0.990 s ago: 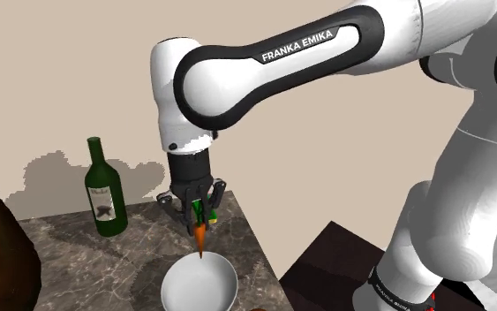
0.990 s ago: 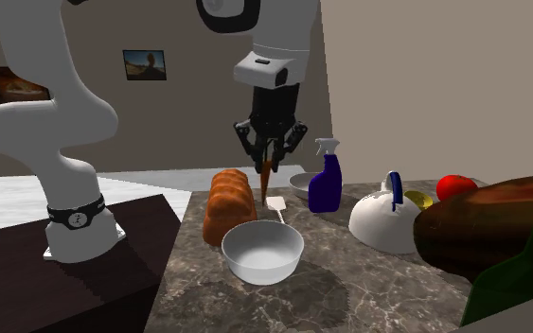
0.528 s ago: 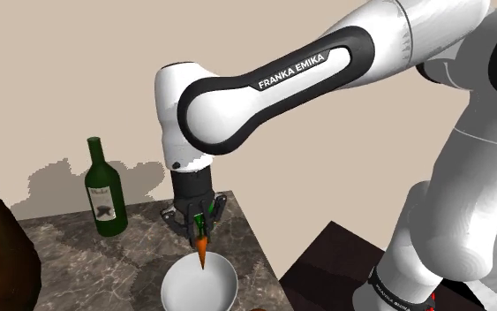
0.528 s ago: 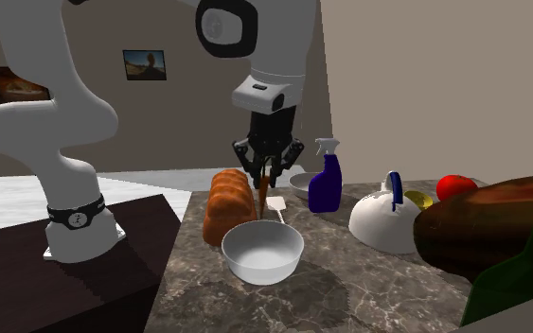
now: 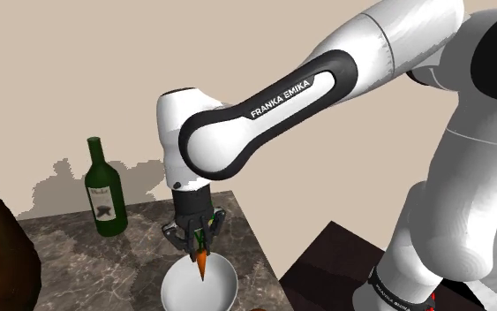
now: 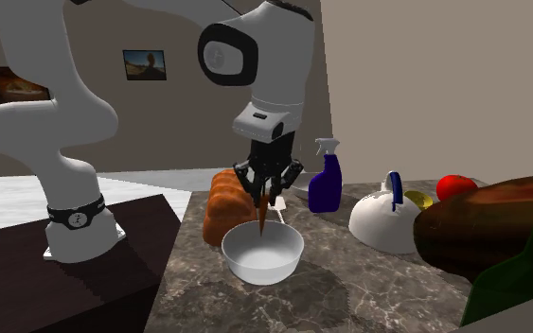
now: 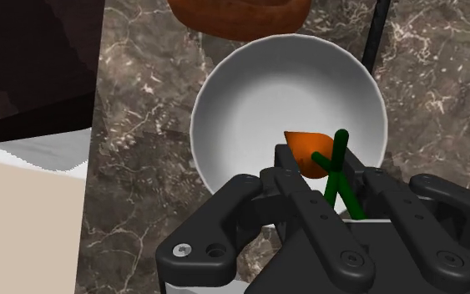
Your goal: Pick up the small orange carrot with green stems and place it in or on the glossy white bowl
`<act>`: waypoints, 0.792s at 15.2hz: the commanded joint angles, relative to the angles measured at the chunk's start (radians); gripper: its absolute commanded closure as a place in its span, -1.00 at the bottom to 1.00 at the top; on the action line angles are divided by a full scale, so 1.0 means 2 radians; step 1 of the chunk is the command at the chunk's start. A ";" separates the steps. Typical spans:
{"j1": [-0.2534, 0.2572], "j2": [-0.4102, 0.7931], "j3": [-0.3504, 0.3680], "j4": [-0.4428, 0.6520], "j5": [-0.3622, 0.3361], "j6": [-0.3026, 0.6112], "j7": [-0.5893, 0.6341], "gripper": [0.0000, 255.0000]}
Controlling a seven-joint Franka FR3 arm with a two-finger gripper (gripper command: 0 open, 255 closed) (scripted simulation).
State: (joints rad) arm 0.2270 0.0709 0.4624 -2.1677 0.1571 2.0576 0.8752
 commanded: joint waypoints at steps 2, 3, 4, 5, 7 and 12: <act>0.001 0.010 0.000 -0.005 -0.004 0.015 0.001 1.00; 0.001 0.010 0.000 -0.005 -0.004 0.015 0.001 1.00; 0.001 0.010 0.000 -0.005 -0.004 0.015 0.001 1.00; 0.001 0.010 0.000 -0.005 -0.004 0.015 0.001 1.00; 0.001 0.010 0.000 -0.005 -0.004 0.015 0.001 1.00; 0.001 0.010 0.000 -0.005 -0.004 0.015 0.001 -1.00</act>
State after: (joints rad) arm 0.2288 0.0916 0.4621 -2.1784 0.1495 2.0880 0.8772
